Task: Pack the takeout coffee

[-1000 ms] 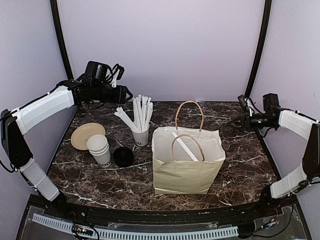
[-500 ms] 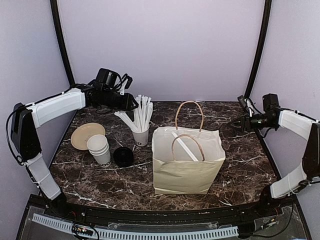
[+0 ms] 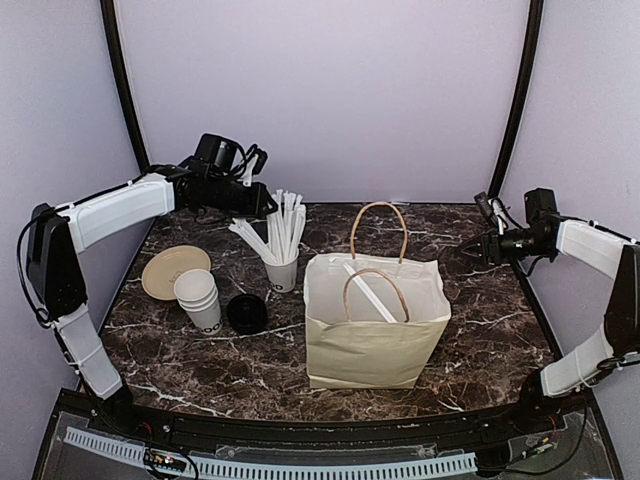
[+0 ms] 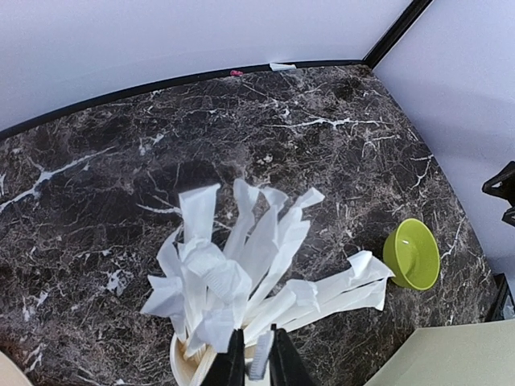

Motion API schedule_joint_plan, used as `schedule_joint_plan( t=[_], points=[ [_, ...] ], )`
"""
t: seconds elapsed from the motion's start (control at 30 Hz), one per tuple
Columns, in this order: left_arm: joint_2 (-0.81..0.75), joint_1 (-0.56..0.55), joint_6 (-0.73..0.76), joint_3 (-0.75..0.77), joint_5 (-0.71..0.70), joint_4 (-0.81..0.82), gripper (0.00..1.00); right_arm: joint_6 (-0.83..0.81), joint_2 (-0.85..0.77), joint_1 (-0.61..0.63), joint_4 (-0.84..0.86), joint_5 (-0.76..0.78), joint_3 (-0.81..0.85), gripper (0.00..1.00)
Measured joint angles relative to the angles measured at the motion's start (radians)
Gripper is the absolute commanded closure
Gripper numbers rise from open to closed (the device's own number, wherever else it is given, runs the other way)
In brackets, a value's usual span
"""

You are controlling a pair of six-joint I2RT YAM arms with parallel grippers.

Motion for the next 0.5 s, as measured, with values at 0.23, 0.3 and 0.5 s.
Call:
schedule_joint_plan(
  t=[0.23,0.3,0.5],
  points=[
    [-0.012,-0.02,0.006,0.052,-0.022,-0.066,0.94,-0.003,0.005,0.0,-0.004,0.0,0.003,0.37],
    [-0.031,-0.028,0.012,0.061,-0.033,-0.093,0.97,-0.004,0.009,0.0,-0.006,0.0,0.006,0.37],
    [-0.118,-0.046,0.043,0.159,-0.075,-0.199,1.0,-0.006,0.02,0.0,-0.006,-0.002,0.015,0.37]
  ],
)
